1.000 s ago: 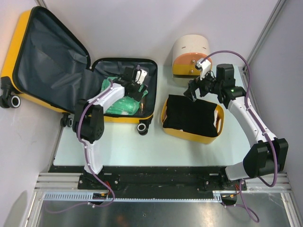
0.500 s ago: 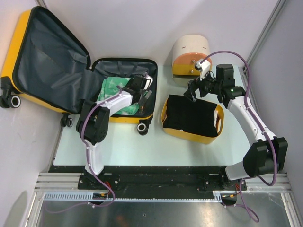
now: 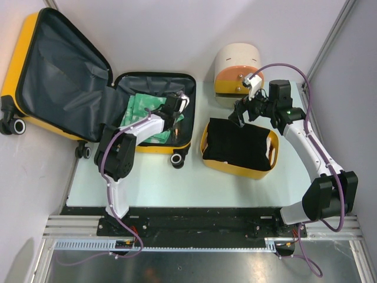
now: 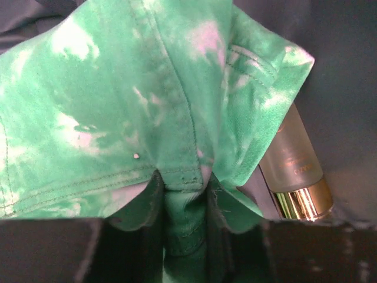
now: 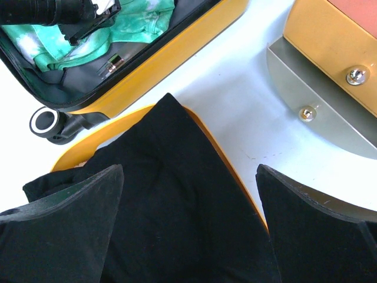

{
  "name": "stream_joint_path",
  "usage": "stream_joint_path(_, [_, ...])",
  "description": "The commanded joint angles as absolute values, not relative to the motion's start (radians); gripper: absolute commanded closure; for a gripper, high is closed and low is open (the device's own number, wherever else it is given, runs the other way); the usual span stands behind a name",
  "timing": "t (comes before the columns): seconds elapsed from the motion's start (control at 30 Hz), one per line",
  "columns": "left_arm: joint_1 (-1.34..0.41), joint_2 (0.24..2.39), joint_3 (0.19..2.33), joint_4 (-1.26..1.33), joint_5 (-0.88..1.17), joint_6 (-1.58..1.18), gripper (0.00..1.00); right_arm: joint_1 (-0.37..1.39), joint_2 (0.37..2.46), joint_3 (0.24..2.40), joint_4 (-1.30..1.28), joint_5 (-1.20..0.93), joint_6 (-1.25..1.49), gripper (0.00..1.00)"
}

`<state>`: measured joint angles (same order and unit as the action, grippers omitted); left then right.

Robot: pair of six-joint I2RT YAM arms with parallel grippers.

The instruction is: Open, take out, and arrange the luggage

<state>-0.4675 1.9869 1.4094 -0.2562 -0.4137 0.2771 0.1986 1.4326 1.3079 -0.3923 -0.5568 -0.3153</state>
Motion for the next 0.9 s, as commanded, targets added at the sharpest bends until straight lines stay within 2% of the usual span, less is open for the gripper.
stream_joint_path(0.0, [-0.433, 2.006, 1.385, -0.365, -0.284, 0.236, 0.82, 0.193, 1.425, 1.338, -0.385, -0.565, -0.328, 0.00])
stream_joint_path(0.03, [-0.423, 1.997, 1.391, -0.370, -0.278, 0.238, 0.88, 0.193, 1.424, 1.338, -0.387, -0.565, -0.331, 0.00])
stream_joint_path(0.07, [-0.407, 1.978, 1.399, -0.374, -0.273, 0.238, 1.00, 0.193, 1.424, 1.338, -0.388, -0.566, -0.333, 0.00])
stream_joint_path(0.37, [-0.310, 1.769, 1.466, -0.417, -0.100, 0.287, 1.00, 0.196, 1.424, 1.338, -0.382, -0.575, -0.327, 0.00])
stream_joint_path(0.87, [-0.235, 1.602, 1.537, -0.456, 0.273, 0.255, 1.00, 0.193, 1.439, 1.338, -0.367, -0.601, -0.242, 0.00])
